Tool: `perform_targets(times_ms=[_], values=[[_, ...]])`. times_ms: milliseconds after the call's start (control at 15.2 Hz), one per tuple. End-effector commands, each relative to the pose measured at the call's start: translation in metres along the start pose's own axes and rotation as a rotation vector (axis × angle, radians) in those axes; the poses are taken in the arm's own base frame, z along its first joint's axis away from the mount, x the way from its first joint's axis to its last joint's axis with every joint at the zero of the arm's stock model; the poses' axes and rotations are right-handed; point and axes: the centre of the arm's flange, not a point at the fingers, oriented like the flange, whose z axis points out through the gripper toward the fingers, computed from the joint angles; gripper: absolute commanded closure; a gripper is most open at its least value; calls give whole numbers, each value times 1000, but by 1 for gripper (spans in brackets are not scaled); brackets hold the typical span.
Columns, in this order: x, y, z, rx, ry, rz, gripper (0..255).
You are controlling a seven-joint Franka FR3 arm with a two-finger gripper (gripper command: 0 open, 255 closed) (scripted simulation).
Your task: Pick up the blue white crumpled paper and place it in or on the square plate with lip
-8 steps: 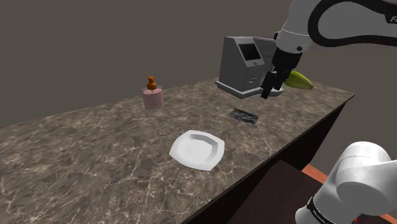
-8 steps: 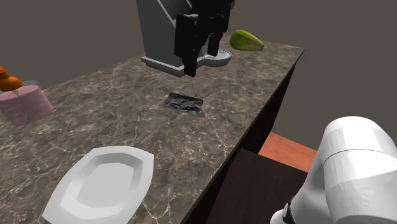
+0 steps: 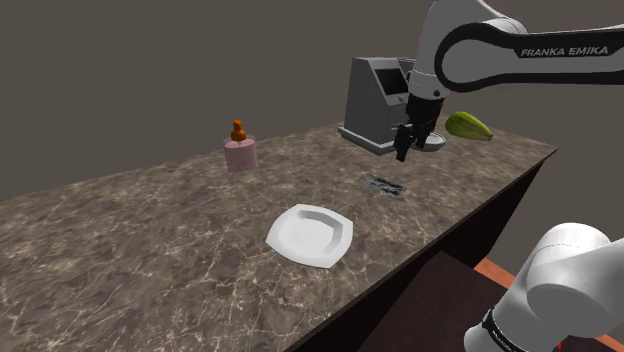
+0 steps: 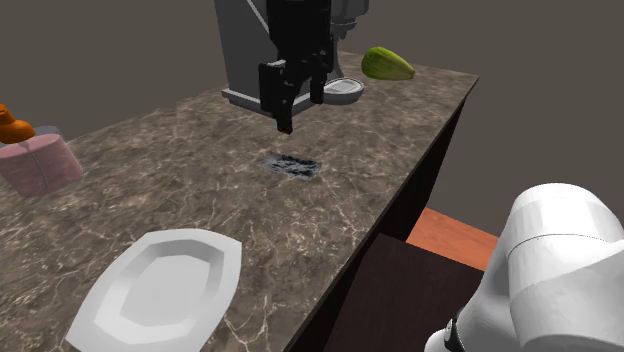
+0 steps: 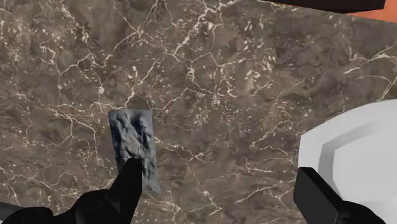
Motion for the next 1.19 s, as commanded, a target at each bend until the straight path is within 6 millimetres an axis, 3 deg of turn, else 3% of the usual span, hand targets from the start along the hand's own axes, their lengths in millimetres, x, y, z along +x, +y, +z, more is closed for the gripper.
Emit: perform_targets(times_ms=[0, 660, 1122], values=[[16, 9, 25, -9, -27, 2, 0], [94, 57, 132, -55, -161, 15, 0], [137, 93, 207, -85, -250, 23, 0]])
